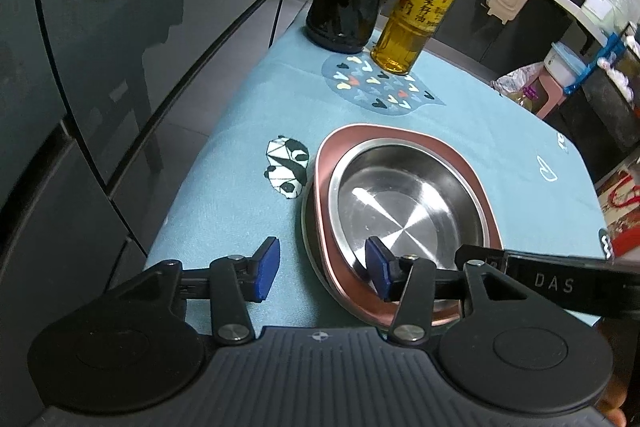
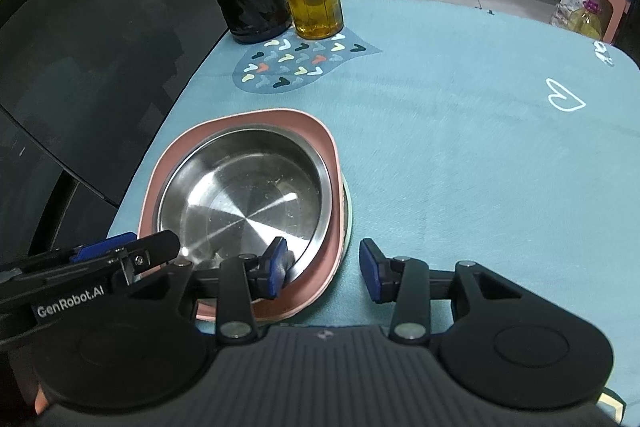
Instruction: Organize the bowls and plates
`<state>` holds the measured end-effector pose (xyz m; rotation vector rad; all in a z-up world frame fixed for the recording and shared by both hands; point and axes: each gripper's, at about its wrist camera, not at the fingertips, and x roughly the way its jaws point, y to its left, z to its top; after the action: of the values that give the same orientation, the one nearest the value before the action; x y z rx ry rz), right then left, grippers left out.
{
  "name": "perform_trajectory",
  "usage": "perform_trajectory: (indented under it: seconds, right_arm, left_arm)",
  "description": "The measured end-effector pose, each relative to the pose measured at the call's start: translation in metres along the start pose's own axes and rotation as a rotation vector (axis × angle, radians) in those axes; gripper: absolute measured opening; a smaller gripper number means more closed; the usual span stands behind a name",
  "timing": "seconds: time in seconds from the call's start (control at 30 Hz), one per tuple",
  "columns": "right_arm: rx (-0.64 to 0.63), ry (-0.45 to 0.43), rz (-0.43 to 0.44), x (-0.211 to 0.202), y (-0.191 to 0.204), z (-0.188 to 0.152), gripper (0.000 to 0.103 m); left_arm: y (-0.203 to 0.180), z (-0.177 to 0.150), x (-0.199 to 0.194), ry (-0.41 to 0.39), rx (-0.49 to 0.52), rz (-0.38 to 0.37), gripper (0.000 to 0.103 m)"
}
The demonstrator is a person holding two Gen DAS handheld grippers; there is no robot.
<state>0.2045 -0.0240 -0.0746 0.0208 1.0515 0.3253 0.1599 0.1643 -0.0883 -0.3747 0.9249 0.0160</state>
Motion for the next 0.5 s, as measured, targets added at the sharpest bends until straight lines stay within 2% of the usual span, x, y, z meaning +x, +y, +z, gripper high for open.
perform_trajectory:
  seconds: [0.1,0.37,0.5]
  right_arm:
    - [0.008,0.015,0.011,0.004,-0.001,0.001,0.035]
    - [0.022,0.038,0.024,0.014,-0.003,0.003,0.034]
    - [-0.027,0.033,0.004,0.015,0.003,0.003,0.032]
  left_arm:
    - [0.002,0.001,0.004,0.015,-0.021,-0.009,0.045]
    - [-0.003,-0.001,0.010,0.026,0.008,-0.024,0.043]
    - [-0.007,-0.003,0.011,0.016,0.038,-0.030,0.037]
